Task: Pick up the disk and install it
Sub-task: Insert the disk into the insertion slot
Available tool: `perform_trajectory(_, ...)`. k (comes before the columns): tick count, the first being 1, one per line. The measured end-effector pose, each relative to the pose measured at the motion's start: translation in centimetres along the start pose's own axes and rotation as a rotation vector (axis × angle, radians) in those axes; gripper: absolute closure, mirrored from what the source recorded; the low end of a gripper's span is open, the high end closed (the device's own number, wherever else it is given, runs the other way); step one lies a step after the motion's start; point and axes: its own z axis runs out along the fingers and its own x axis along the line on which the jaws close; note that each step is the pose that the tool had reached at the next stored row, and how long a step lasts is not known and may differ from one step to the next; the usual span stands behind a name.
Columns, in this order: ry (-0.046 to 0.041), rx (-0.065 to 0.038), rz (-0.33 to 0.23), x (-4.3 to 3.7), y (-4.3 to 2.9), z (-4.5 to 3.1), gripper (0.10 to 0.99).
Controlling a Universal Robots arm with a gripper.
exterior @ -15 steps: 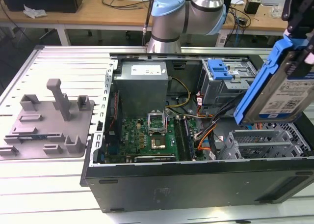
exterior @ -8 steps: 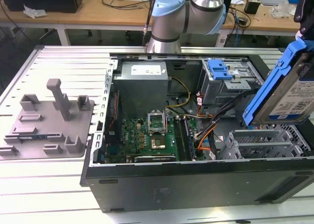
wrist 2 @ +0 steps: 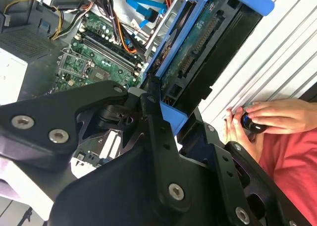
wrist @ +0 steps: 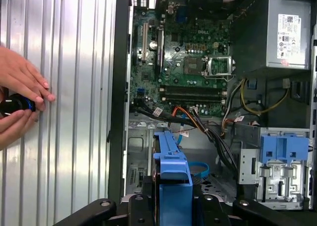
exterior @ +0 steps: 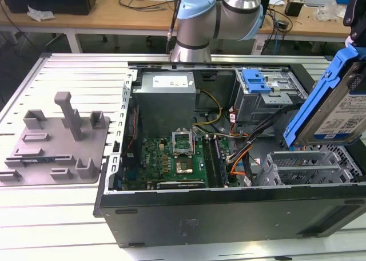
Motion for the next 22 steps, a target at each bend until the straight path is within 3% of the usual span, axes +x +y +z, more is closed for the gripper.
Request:
perform_trajectory(2, -0.0003, 0.002, 0.036, -0.03, 0.00, 0.18, 0.718)
perform_trajectory(22, -0.0011, 0.010, 0.036, -0.22, 0.16, 0.63, 0.718)
